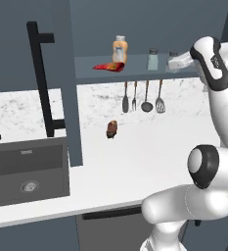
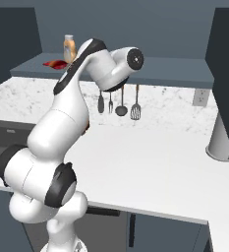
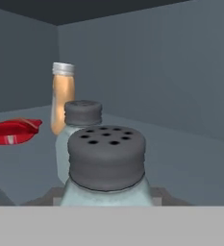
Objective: Put the shaker and condiment bottle from the counter next to their counterparts in the cabinet.
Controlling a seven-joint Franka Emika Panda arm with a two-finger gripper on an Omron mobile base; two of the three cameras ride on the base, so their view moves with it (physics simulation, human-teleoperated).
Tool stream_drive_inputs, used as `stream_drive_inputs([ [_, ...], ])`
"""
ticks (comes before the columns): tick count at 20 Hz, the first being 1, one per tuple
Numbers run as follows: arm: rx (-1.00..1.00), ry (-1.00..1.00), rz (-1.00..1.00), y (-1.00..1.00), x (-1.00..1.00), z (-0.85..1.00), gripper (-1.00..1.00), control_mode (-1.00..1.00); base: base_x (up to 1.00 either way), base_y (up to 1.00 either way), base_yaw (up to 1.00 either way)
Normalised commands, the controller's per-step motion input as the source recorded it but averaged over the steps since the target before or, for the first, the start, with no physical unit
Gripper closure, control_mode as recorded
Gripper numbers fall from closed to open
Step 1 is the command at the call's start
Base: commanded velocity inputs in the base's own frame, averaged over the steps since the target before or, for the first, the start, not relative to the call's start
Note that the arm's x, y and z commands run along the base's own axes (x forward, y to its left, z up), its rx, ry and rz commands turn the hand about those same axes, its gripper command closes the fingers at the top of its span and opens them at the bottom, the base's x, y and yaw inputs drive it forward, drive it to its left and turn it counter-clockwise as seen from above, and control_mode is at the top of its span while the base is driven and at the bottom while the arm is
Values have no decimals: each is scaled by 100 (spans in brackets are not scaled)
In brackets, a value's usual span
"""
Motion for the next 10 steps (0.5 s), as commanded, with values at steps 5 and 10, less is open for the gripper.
stream_drive_inputs([
  [5, 0, -3, 3, 2, 5, -5, 100, -100, 0, 0, 0],
  [10, 0, 0, 2, 11, 15, -3, 100, -100, 0, 0, 0],
])
